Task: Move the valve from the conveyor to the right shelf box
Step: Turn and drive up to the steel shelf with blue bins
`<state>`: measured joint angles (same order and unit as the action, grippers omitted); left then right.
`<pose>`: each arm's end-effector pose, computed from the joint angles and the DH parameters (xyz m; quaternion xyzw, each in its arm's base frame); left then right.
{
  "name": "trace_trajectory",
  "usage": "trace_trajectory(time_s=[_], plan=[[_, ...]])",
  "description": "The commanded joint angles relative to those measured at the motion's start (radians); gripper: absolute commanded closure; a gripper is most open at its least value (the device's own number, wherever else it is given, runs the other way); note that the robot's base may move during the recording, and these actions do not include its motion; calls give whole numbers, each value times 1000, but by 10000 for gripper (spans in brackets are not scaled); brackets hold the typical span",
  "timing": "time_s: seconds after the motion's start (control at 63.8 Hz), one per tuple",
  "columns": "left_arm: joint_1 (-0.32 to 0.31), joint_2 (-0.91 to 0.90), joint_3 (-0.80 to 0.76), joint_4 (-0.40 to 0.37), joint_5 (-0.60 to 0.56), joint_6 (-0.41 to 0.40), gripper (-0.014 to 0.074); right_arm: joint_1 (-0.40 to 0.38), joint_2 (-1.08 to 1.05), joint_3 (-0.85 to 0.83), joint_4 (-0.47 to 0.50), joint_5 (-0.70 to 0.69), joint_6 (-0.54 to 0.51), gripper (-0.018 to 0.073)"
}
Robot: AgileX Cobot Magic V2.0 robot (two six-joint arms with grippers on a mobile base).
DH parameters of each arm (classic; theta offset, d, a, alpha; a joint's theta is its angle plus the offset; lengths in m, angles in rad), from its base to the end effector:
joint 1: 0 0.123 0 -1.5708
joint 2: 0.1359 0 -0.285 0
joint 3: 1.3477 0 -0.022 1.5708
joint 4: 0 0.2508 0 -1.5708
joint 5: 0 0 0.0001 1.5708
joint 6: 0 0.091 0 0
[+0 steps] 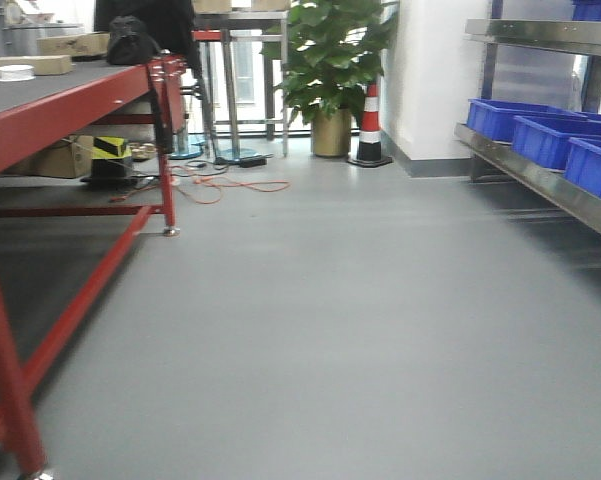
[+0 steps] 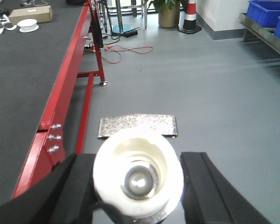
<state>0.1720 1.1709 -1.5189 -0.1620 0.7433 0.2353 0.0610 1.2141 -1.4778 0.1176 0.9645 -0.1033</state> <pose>0.2284 0.0296 0.4969 0.0097 0.8047 0.0413 0.5922 0.2387 0.0234 0.4560 -0.0653 0.8837 0.0485 0.4609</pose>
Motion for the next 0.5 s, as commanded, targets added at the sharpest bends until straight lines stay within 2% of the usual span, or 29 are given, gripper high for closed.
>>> trace_trajectory(time_s=[0.0,0.486], plan=[[-5,-9,-11,-12,-59,-3,708,-6,-17,-18,-7,-60,0,713],[-5,-9,-11,-12,-59,-3,708,-6,-17,-18,-7,-60,0,713]])
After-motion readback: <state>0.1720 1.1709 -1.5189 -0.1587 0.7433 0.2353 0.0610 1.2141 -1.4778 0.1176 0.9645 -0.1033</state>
